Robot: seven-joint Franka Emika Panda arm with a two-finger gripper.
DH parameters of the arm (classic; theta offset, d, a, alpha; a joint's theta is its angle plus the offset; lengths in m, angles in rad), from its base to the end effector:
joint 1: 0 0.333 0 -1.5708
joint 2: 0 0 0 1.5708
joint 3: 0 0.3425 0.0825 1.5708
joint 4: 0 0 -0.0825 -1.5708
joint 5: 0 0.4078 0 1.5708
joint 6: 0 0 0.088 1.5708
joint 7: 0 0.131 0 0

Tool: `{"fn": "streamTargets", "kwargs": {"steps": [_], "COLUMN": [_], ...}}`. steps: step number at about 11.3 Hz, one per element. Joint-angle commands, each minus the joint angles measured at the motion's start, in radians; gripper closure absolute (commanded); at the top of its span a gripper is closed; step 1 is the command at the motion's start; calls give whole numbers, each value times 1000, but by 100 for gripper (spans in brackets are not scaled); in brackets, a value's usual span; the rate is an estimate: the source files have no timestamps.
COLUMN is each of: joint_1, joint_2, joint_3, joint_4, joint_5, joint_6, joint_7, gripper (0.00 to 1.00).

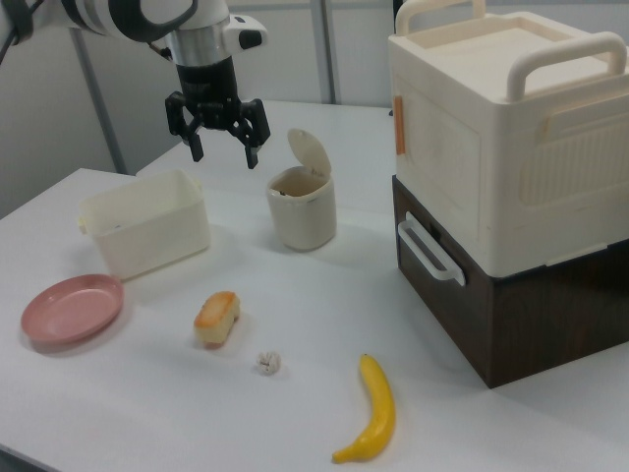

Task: Grab it up and put it in the trash

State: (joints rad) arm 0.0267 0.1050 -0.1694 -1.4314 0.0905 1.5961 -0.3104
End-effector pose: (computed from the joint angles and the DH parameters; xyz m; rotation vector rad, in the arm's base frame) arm 0.6141 -0.0705 0.6371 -3.0710 -0.2611 -0.1171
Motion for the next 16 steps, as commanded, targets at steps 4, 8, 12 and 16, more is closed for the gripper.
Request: {"fn": "streamTargets", "kwargs": {"steps": [4,8,12,16], "joint_1": [6,4,4,6], "joint_2": [-25,-25,-31,-33], "joint_3": [-5,-5,-5,-5], "joint_4": [-32,-35,-44,-72], "joint_5": [-8,-9,-9,-12], "joint_6": [7,7,5,11], "joint_7": [-6,-7,-10,-10], "gripper": [0,0,0,0]}}
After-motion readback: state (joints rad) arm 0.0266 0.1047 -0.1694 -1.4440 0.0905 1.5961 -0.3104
